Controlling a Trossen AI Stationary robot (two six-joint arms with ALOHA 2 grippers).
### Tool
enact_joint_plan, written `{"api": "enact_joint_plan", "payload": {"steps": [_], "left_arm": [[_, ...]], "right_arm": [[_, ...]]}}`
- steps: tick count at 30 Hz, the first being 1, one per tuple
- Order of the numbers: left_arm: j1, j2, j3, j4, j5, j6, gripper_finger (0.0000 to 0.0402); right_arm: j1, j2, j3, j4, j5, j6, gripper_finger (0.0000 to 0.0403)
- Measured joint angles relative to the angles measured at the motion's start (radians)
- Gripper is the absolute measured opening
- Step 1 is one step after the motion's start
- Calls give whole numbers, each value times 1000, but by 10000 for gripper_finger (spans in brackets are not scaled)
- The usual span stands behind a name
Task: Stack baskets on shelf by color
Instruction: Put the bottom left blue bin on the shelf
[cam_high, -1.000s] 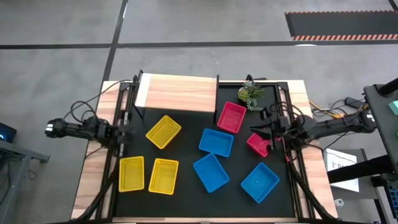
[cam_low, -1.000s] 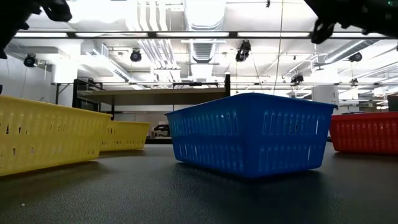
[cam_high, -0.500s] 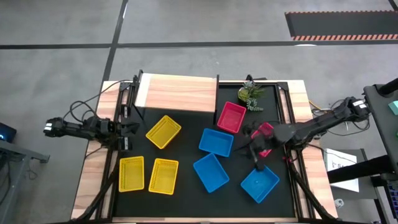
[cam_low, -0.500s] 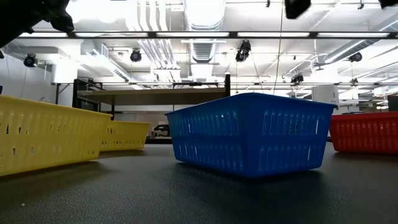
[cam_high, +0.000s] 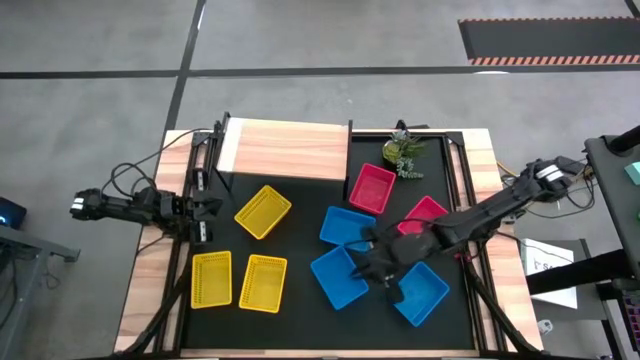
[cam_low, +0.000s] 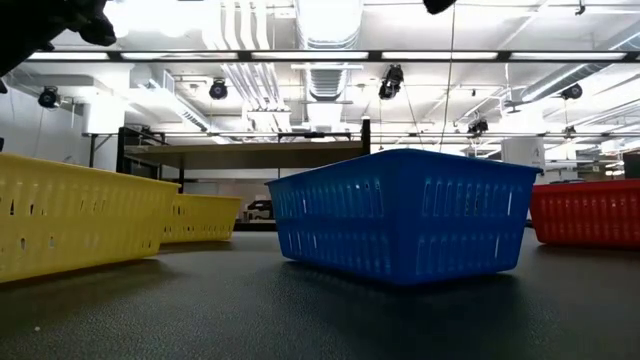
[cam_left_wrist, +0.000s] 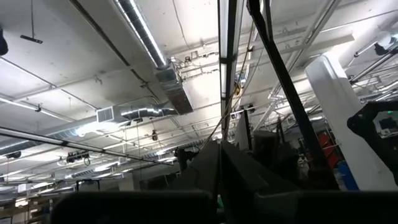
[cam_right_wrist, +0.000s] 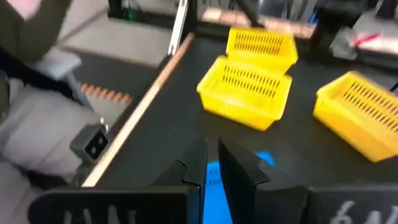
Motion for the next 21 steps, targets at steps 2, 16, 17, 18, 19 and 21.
{"api": "enact_joint_plan", "payload": {"steps": [2,16,17,18,19,21], "left_arm": [[0,2,0,2,0,0,0],[0,22,-2,0,129,-7,0],[0,22,-2,0,148,-7,0],[0,22,-2,0,159,-7,0],[0,21,-2,1,163,-7,0],[0,21,-2,1,163,-7,0]], "right_arm": [[3,49,53,-83,-1,18,33],[11,288,387,-484,-139,178,36],[10,303,404,-514,-141,179,40],[11,319,420,-544,-141,176,46],[11,335,436,-573,-142,175,54],[15,364,467,-624,-141,179,78]]}}
